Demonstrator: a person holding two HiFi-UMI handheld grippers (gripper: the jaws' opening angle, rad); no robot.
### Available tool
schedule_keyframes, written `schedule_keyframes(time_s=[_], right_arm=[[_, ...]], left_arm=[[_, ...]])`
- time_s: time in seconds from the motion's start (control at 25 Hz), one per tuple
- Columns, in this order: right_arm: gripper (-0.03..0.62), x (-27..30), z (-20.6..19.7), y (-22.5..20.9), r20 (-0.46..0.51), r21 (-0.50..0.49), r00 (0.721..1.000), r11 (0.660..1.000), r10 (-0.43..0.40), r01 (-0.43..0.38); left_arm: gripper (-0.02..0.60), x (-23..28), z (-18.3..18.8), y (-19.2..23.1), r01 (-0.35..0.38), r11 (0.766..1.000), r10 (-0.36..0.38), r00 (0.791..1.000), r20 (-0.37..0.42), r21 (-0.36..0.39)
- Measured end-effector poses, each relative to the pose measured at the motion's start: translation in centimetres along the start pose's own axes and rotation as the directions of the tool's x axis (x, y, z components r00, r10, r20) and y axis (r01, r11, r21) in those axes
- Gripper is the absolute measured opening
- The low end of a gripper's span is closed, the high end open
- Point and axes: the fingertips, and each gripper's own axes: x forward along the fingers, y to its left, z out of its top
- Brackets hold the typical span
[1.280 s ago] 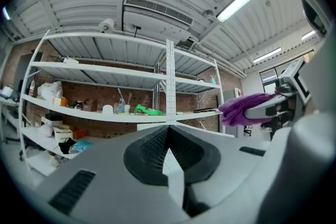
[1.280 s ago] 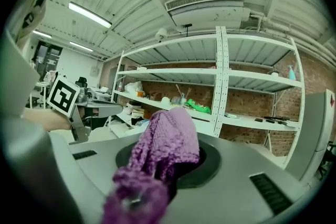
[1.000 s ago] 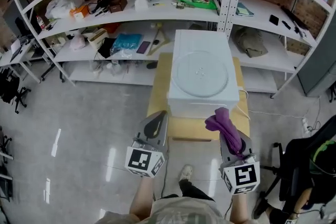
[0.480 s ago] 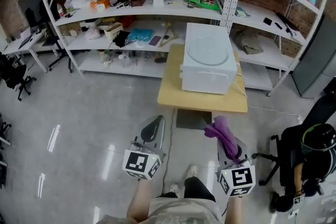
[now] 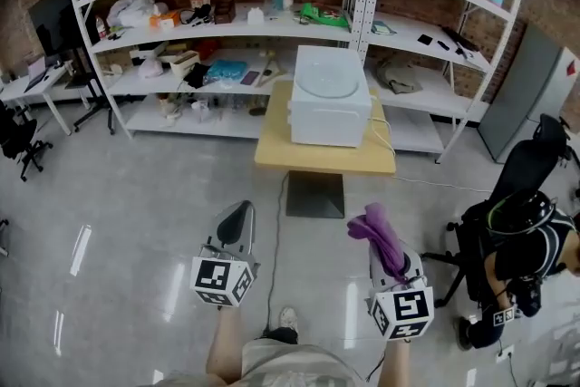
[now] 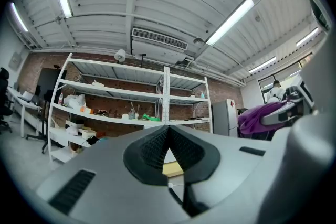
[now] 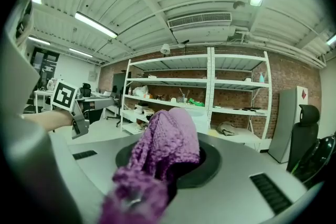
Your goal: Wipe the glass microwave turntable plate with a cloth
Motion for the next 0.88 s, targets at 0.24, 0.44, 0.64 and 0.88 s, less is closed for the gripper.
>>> schedule_keyframes(time_s=[0.24, 0.44, 0.64, 0.88], right_arm=[[0.055, -10.8, -4.8, 3.6, -0.034, 0.028, 0.999, 0.999, 0.017, -0.016], [0.055, -17.6, -5.6, 7.3, -0.022, 0.089, 0.998, 0.995, 0.055, -0.053], [0.055, -21.1, -5.2, 8.3, 0.047, 0.106, 0.996, 0.991, 0.074, -0.079], [0.055, -21.6, -2.9, 6.8, 0.099, 0.163, 0.995, 0.987, -0.025, 0.009]], left_arm=[[0.003, -10.3, 0.3, -6.9, 0.038, 0.999, -0.038, 0.999, 0.008, 0.026], [0.002, -17.0, 1.2, -11.9, 0.090, 0.995, -0.089, 0.996, -0.021, 0.034], [0.003, -20.1, 2.9, -14.4, 0.096, 0.991, -0.098, 0.995, 0.010, 0.094], [0.002, -16.8, 5.7, -14.9, 0.210, 0.972, -0.215, 0.976, 0.034, 0.109]])
